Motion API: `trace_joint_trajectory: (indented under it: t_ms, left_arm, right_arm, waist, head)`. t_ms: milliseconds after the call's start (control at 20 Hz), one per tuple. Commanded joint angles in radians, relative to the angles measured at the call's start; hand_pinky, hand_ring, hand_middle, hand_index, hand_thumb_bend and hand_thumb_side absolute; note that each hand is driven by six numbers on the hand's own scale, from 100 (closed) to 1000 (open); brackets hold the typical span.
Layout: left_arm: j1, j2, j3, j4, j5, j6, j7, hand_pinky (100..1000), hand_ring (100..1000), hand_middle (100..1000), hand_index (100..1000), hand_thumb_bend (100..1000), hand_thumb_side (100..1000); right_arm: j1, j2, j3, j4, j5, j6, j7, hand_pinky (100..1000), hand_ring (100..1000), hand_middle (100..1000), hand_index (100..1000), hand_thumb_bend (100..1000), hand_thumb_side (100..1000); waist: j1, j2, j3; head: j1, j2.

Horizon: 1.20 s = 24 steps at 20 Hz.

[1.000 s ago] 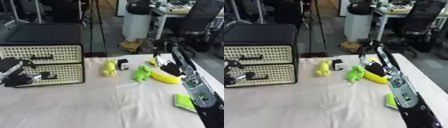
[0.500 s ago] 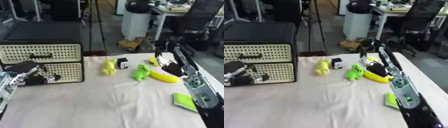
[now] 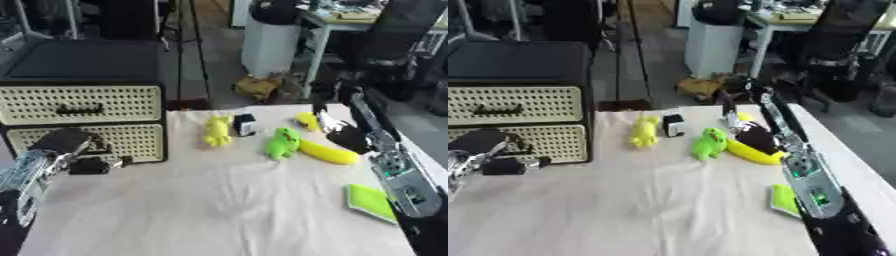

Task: Pick up objects from table and place into drawer.

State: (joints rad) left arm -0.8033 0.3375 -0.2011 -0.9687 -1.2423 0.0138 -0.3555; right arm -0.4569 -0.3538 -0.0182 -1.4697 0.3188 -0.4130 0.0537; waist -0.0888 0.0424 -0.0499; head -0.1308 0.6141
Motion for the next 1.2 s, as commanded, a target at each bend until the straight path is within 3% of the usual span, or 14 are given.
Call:
trace_joint_trajectory:
  t_ms: [50,500,750,950,1200]
  left_arm:
    - [-0.027,0.003,0.016,0.01,-0.035,0.011,0.025,100,100,100,774,627,1000]
    - [-0.017,-0.003,0.024,0.054,-0.051,0.005,0.009,100,100,100,760,625,1000]
    - [-0.01,-0.001,0.022,0.043,-0.044,-0.003,-0.017,100,100,100,685,620,1000]
    - [-0.004,0.004,0.018,0.023,-0.035,-0.006,-0.028,100,100,100,553,621,1000]
    - [0.014,0.011,0.01,-0.059,-0.01,-0.011,-0.091,100,100,100,547,621,1000]
  right_arm:
    - [-0.017,-0.012,-0.003,-0.019,-0.01,-0.002,0.004,710,775,754,804,100,526]
    - [-0.017,-0.011,-0.003,-0.018,-0.011,-0.003,0.005,710,775,754,805,100,526]
    - [-0.017,-0.011,-0.004,-0.018,-0.011,-0.003,0.005,710,775,754,805,100,526]
    - [-0.017,-0.011,-0.005,-0.018,-0.01,-0.003,0.005,710,775,754,805,100,526]
    - [-0.012,-0.015,-0.009,-0.017,-0.009,-0.002,0.002,710,775,754,805,100,526]
  waist:
    - [0.001,-0.01,-0.003]
    - [0.001,-0.01,-0.003]
    - [0.001,-0.01,-0.002]
    - [0.0,-0.011,0.0]
    - [0.004,-0.013,0.007]
  head:
    - [0.003,0.003]
    - [0.003,0.001]
    - [0.002,0.0]
    - [0.001,-0.003]
    - [-0.005,-0.002]
